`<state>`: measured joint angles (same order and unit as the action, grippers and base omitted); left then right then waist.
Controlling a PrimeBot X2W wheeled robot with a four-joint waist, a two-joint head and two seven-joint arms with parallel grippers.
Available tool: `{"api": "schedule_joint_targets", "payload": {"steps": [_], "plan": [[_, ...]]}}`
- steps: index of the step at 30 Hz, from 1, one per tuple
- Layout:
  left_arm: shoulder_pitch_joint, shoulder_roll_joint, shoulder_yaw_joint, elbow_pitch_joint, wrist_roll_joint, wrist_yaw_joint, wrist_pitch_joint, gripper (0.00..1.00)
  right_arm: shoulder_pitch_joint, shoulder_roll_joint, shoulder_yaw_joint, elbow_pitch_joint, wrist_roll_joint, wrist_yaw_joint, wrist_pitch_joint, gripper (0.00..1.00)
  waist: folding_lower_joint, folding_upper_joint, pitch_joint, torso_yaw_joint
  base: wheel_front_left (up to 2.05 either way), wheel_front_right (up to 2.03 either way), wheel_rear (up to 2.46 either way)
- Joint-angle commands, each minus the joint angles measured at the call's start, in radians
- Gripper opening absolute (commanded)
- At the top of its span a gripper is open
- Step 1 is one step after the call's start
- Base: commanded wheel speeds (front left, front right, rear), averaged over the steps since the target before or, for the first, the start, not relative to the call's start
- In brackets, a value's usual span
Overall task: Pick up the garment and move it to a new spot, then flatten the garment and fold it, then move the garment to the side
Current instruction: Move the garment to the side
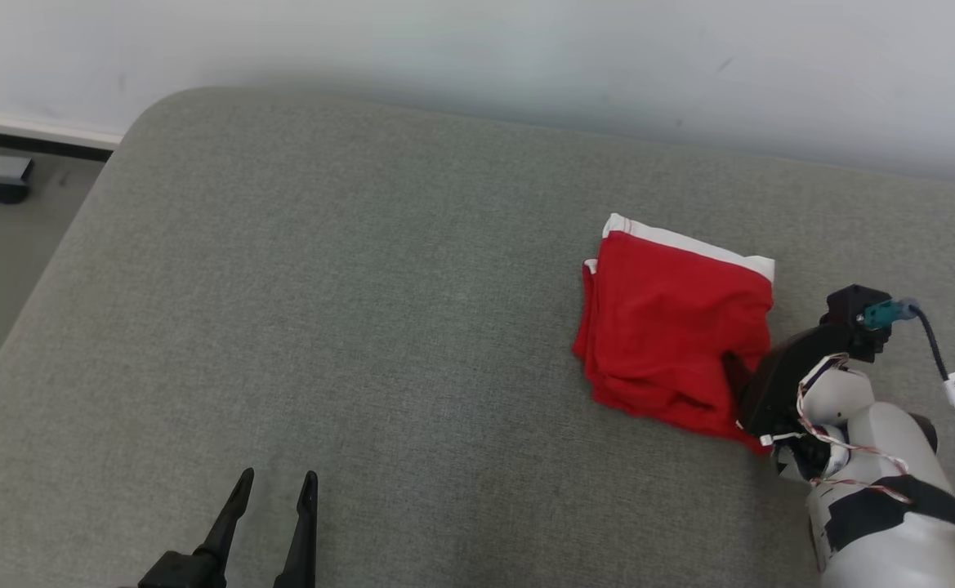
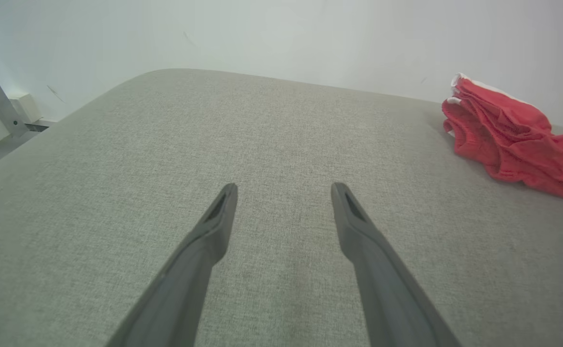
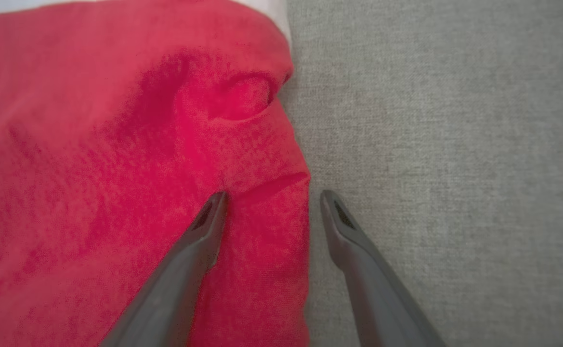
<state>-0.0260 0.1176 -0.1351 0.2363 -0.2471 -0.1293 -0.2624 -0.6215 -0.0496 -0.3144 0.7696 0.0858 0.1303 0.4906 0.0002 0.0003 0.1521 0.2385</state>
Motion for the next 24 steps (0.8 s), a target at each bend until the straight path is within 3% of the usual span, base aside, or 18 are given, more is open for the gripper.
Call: {"api": "schedule_joint_targets", "payload": {"steps": [1, 2, 3, 4, 6, 12, 18, 21, 24], "plan": [[-0.014, -0.003, -0.002, 0.002, -0.009, -0.001, -0.002, 1.00, -0.008, 0.000, -0.001, 0.028, -0.005, 0.000, 0.005, 1.00, -0.0002, -0.0003, 0.031, 0.031, 0.00, 0.00, 0.00], [-0.015, -0.003, -0.001, 0.003, -0.010, -0.001, -0.002, 1.00, -0.003, 0.001, -0.003, 0.050, -0.013, 0.000, 0.008, 1.00, -0.0002, -0.0003, 0.032, 0.031, 0.00, 0.00, 0.00], [-0.017, -0.005, -0.001, 0.005, -0.011, -0.001, -0.002, 1.00, -0.003, 0.003, 0.000, 0.070, -0.019, 0.000, 0.010, 0.91, -0.0002, -0.0003, 0.032, 0.030, 0.00, 0.00, 0.00], [-0.020, -0.007, -0.002, 0.007, -0.012, -0.001, -0.002, 1.00, -0.004, 0.003, 0.004, 0.087, -0.018, 0.000, 0.008, 0.50, -0.0002, -0.0003, 0.033, 0.028, 0.00, 0.00, 0.00], [-0.022, -0.008, -0.002, 0.009, -0.015, -0.001, -0.002, 1.00, -0.009, 0.007, 0.028, 0.113, -0.018, 0.000, 0.001, 0.03, -0.0002, -0.0003, 0.033, 0.020, 0.00, 0.00, 0.00], [-0.021, -0.003, 0.014, -0.001, -0.017, 0.000, -0.002, 1.00, -0.003, 0.004, 0.113, 0.063, -0.032, 0.001, -0.059, 0.00, -0.0002, -0.0003, 0.021, -0.036, 0.00, 0.00, 0.00], [-0.015, -0.004, 0.030, -0.022, -0.014, 0.000, -0.002, 1.00, 0.036, -0.009, 0.162, -0.139, -0.131, 0.001, -0.075, 0.00, -0.0002, -0.0003, 0.007, -0.108, 0.00, 0.00, 0.00], [-0.014, -0.010, 0.032, -0.037, -0.007, 0.000, -0.002, 1.00, 0.091, -0.044, 0.190, -0.282, -0.167, 0.001, -0.026, 0.00, -0.0002, -0.0003, 0.014, -0.155, 0.00, 0.00, 0.00], [-0.033, -0.012, 0.027, -0.049, -0.005, 0.000, -0.002, 1.00, 0.134, -0.125, 0.211, -0.423, -0.198, 0.001, 0.034, 0.00, -0.0002, -0.0003, 0.037, -0.196, 0.00, 0.00, 0.00]]}}
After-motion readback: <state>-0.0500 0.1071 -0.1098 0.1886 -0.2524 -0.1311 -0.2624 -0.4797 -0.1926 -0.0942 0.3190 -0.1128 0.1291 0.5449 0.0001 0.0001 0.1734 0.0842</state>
